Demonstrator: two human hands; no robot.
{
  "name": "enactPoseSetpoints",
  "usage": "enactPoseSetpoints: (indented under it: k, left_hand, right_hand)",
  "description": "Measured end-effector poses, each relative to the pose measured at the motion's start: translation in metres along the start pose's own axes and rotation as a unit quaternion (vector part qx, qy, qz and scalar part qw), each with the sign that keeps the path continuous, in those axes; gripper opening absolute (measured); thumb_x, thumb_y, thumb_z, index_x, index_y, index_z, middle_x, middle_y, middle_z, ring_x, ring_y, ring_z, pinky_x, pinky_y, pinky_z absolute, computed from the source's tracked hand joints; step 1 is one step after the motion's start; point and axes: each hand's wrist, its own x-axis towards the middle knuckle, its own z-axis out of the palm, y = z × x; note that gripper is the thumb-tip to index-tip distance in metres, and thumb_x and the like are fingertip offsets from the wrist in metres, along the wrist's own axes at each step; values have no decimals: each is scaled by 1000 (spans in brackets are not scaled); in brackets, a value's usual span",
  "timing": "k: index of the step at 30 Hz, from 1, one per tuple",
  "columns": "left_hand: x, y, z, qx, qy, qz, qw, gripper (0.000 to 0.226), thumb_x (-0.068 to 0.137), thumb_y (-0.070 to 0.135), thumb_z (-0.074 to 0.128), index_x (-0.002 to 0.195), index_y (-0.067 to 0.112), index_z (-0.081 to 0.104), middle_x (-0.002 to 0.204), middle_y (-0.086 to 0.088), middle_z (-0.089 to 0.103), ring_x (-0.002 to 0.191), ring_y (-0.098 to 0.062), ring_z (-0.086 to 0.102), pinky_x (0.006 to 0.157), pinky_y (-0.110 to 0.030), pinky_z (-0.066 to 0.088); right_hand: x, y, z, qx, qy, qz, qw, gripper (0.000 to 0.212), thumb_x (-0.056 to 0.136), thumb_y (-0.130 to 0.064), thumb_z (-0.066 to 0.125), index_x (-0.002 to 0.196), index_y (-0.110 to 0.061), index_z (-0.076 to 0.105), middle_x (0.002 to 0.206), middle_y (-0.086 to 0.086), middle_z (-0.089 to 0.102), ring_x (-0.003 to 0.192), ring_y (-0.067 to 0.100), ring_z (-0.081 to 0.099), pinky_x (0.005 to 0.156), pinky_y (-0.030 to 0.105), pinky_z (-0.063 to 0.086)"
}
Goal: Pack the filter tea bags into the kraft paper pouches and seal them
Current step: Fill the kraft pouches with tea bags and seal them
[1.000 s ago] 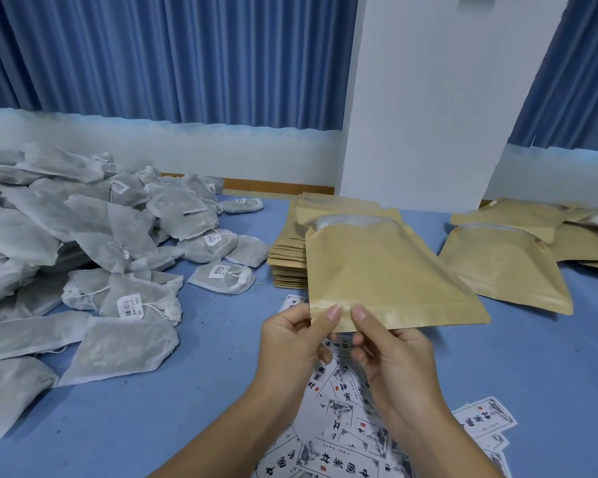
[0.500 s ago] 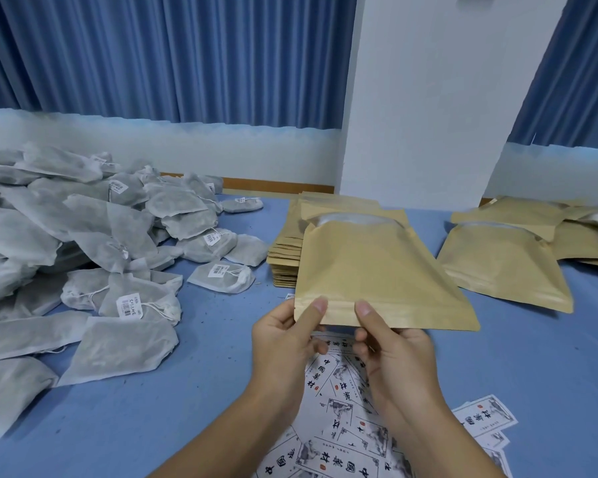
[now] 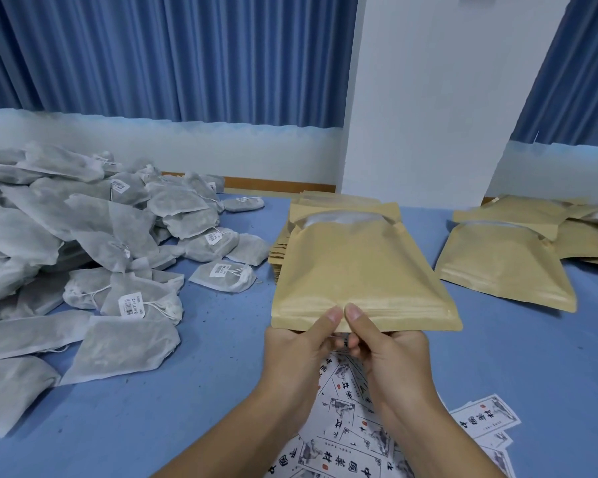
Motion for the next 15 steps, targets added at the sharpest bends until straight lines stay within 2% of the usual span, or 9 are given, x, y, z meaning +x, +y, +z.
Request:
enactPoseSetpoints:
  k: [3,6,9,11,13,15]
  left_hand:
    - [-1,2,1,-20,10,21,1000,25,80,12,80,97,-4,71,84,-18,69,64,-27,61,67,-36,54]
    - [-1,1,2,-8,25,31,999,41,74,21,82,108,1,71,100,-13,75,74,-24,65,62,-31,52]
    - [-3,-2,4,27,-8,10,1000,34,80,21,84,103,-1,70,83,-16,68,70,-29,55,62,-37,42]
    - [-2,-2,3,31,4,7,999,23,84,19,81,96,2,71,77,-18,62,69,-30,50,64,-40,38]
    - [-2,1,0,31,19,17,999,10,85,16,78,90,8,73,76,-15,63,67,-26,50,65,-40,39]
    - [-1,1,-1,36,30,26,999,8,85,15,78,88,9,73,75,-13,61,64,-24,48,63,-37,38]
  right_hand:
    - [1,-2,1,22,-1,13,1000,13,84,-12,77,81,-2,71,58,9,57,54,16,53,57,29,50]
    - [1,-3,-2,48,4,5,999,10,84,-12,76,82,-4,70,59,8,56,53,15,51,53,27,47]
    - [1,-1,-3,30,-13,8,999,18,84,-13,76,81,3,68,58,11,54,53,19,49,56,33,48]
    - [-1,0,-2,28,-19,18,999,20,84,-13,76,83,5,69,60,12,55,55,21,50,59,36,48]
    - [-1,-1,-2,35,-17,18,999,13,83,-12,77,83,0,72,64,12,59,54,19,51,56,31,49]
    - [-1,-1,-2,39,-11,7,999,6,83,-9,77,81,-5,74,64,10,60,51,15,52,51,25,48]
